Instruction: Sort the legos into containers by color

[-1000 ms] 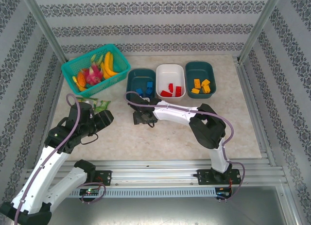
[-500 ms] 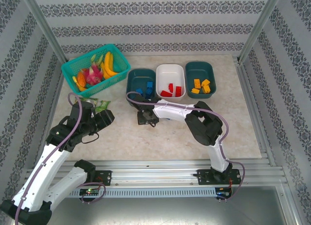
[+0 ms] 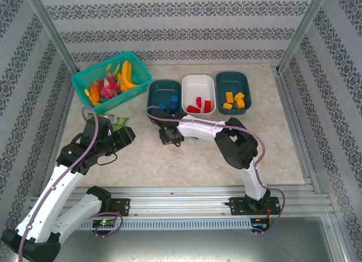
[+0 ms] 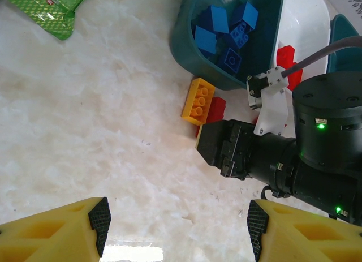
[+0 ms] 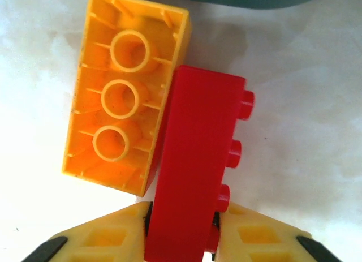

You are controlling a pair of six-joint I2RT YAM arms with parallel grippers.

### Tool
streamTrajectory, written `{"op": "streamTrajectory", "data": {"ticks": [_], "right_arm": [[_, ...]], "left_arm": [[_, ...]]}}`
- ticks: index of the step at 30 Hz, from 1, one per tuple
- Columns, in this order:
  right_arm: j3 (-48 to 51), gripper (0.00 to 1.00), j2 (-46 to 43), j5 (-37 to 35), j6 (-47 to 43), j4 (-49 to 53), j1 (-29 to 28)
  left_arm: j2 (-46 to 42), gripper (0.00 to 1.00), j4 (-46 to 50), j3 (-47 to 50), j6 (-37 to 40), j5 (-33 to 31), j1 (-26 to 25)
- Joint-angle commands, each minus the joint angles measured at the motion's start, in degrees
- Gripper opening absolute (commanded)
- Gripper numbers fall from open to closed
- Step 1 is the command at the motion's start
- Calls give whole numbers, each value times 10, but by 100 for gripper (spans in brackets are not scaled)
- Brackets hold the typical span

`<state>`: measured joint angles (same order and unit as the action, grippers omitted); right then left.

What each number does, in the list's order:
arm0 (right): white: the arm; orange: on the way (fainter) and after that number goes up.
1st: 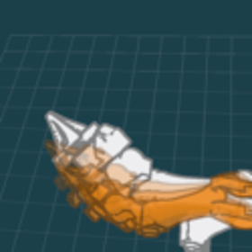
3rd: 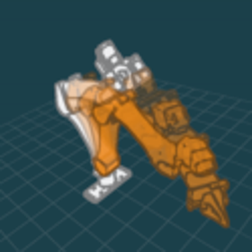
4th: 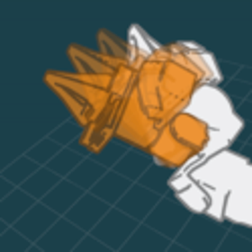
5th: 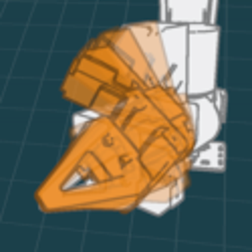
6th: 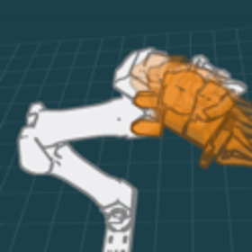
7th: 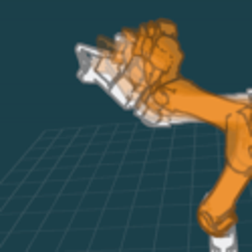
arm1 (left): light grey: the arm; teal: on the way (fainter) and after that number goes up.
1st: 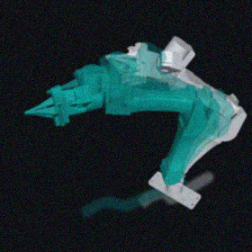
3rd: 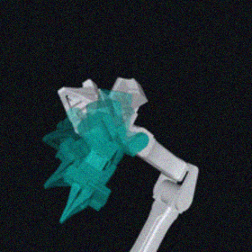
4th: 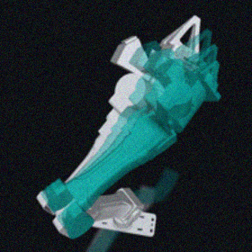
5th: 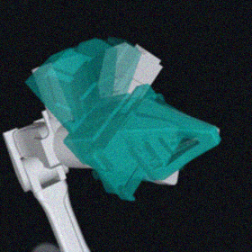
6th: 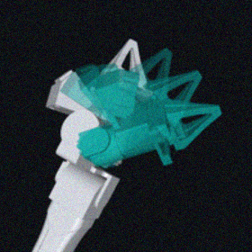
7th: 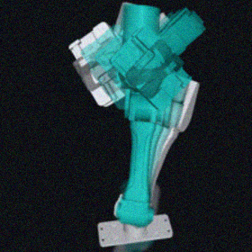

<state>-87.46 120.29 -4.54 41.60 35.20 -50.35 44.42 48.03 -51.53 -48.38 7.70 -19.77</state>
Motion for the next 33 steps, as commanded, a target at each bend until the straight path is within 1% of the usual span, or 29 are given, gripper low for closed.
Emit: {"op": "streamTrajectory", "data": {"ticks": [1,6,10,13,15,18,20,22,23,27,30,33], "right_arm": [[2,23,-12,-13,-1,20,4],[50,18,-70,-11,11,36,4],[100,16,-151,-7,21,58,4],[111,14,-218,-22,4,79,7],[103,13,-252,-31,-17,90,20],[72,13,-269,-27,-58,96,65],[45,13,-252,-18,-87,86,99],[3,13,-216,11,-110,82,136],[-25,13,-191,30,-124,79,156],[-156,13,-78,62,-156,100,217],[-249,13,3,79,-159,118,251],[-340,13,80,100,-159,143,272]], "left_arm": [[2,68,-17,4,-4,11,4],[9,68,-36,13,-6,32,4],[28,68,-75,22,-10,67,-6],[52,68,-118,17,-13,89,-20],[77,68,-144,3,-12,100,-31],[131,69,-174,-35,-3,107,-47],[166,69,-188,-60,1,109,-53],[196,69,-204,-80,2,109,-55],[213,69,-213,-89,2,109,-55],[271,69,-233,-126,8,112,-56],[313,69,-244,-155,10,113,-57],[360,69,-256,-190,15,117,-60]]}}
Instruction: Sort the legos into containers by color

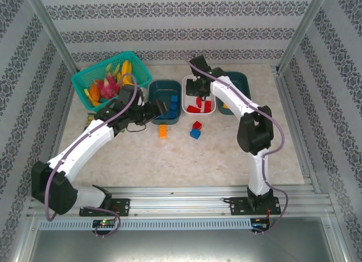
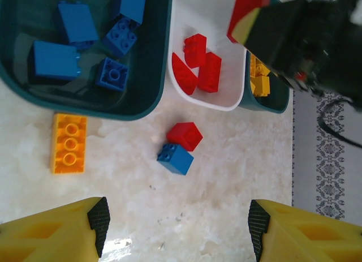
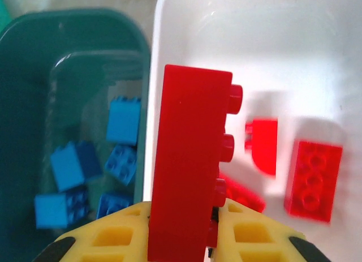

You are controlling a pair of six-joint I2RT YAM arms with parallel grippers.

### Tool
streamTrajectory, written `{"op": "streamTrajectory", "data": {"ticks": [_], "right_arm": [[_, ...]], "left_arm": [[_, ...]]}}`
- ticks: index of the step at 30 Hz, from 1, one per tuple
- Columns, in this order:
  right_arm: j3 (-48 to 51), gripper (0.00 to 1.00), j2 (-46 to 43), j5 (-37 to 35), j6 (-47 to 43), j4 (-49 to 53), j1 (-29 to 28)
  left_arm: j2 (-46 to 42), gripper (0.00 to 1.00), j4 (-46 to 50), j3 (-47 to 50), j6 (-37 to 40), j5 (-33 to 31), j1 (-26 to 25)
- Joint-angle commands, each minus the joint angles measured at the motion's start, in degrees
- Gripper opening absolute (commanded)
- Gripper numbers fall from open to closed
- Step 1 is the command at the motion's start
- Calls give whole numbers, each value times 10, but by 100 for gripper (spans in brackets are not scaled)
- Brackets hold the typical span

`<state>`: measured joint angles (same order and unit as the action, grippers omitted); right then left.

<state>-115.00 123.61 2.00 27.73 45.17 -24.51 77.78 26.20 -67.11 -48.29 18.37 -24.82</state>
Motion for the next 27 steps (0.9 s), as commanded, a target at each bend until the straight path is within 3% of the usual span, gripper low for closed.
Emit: {"op": "streamTrajectory", "data": {"ticks": [1,6,15,24,27], "right_arm": [[-89,13,68,41,-18,51,18],[-197,13,162,64,-11,95,23],[-172,17,193,73,46,86,27],[-179,47,163,62,43,92,25],[-173,49,135,61,44,91,22]], "left_arm": [[41,69,-39,-47,16,12,-11],[108,68,-38,-112,21,3,-11],[169,68,-14,-184,33,9,-14],[160,68,15,-177,55,6,-28],[152,68,30,-166,67,5,-36]]}}
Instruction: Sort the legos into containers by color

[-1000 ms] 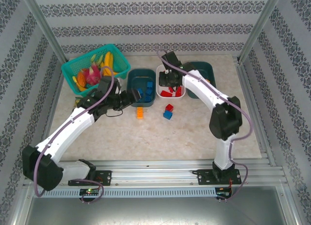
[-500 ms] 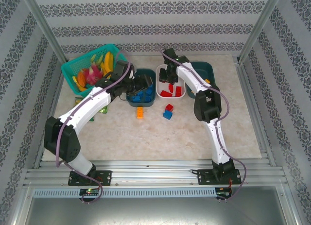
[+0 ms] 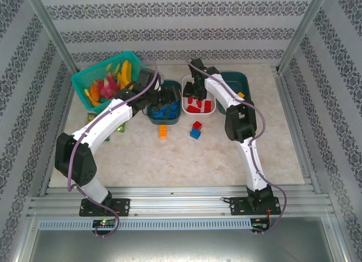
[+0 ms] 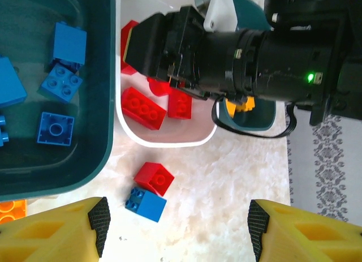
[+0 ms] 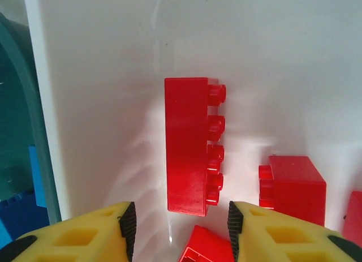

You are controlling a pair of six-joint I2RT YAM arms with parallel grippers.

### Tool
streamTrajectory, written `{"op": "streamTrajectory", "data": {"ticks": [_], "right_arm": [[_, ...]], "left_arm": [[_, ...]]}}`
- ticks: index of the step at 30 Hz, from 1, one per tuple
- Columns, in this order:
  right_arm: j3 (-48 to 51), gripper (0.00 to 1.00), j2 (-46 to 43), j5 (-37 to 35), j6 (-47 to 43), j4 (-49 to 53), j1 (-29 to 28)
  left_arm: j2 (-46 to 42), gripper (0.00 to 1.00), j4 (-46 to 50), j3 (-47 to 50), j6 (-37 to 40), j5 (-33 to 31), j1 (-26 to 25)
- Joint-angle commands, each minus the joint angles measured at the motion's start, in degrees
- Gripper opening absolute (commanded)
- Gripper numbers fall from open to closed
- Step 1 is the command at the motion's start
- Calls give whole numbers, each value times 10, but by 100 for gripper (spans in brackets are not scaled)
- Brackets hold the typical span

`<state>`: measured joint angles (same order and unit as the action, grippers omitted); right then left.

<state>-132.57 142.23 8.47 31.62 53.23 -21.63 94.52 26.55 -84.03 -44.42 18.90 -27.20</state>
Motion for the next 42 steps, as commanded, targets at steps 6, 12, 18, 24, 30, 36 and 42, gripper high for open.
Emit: {"op": "streamTrajectory", "data": {"ticks": [6,12,18,24,30,36,42], "right_arm": [[61,46,-168,-47,2,-5,-19],[420,46,-448,-99,5,-177,-35],[772,65,-712,-24,10,-290,-45],[936,90,-951,41,42,-230,-49],[996,95,-1052,87,109,-178,-51],[990,95,-1087,68,128,-154,-54],[978,94,-1083,72,125,-147,-52]], "left_arm": [[-47,68,47,44,49,-2,-28],[-39,69,78,70,113,-14,-90],[39,71,100,43,159,-54,-153],[134,75,134,-19,192,-110,-185],[214,78,162,-87,196,-156,-197],[282,78,184,-152,208,-174,-202],[329,74,196,-194,215,-181,-202]]}}
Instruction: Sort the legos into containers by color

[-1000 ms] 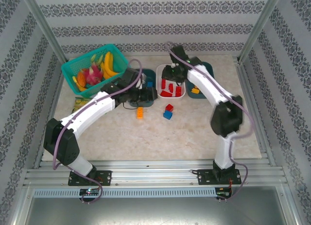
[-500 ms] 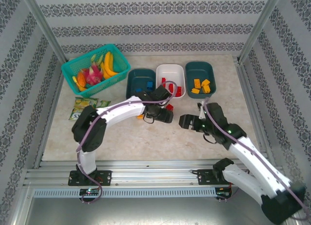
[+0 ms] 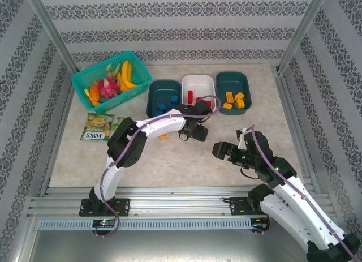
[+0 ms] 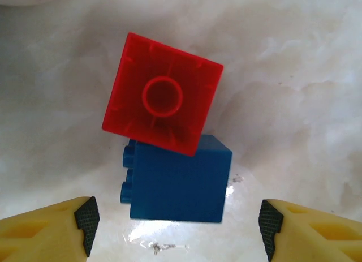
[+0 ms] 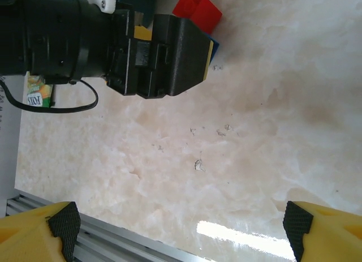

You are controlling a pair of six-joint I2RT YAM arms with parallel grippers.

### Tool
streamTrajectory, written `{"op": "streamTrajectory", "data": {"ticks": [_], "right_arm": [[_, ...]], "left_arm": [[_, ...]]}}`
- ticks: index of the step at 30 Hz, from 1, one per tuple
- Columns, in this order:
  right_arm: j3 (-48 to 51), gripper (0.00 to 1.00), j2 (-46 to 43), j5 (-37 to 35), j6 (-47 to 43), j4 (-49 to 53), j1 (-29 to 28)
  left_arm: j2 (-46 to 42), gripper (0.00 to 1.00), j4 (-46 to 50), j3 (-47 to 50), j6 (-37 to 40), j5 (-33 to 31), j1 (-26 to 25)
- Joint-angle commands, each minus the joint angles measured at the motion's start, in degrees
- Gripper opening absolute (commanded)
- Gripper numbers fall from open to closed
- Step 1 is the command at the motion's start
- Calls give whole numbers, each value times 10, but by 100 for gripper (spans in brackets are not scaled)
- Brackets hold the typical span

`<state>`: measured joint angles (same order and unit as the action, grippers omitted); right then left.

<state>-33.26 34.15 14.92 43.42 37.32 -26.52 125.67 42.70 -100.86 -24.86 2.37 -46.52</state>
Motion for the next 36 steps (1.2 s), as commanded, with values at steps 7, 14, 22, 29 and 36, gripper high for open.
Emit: {"op": "streamTrajectory", "data": {"ticks": [7,14,22,29,36], "right_arm": [[-23,91,10,16,-6,20,3],[-33,90,29,27,-20,7,13],[-66,88,99,50,-61,-117,-17],[-77,92,193,-39,-90,-339,-99],[-150,96,357,-86,-97,-444,-117]], "left_arm": [[32,45,29,-41,19,-30,-9],[-18,35,37,-8,5,-26,-8],[-176,34,82,62,-38,-27,33],[-168,34,90,13,-40,4,139],[-56,34,87,-119,-23,33,236]]}}
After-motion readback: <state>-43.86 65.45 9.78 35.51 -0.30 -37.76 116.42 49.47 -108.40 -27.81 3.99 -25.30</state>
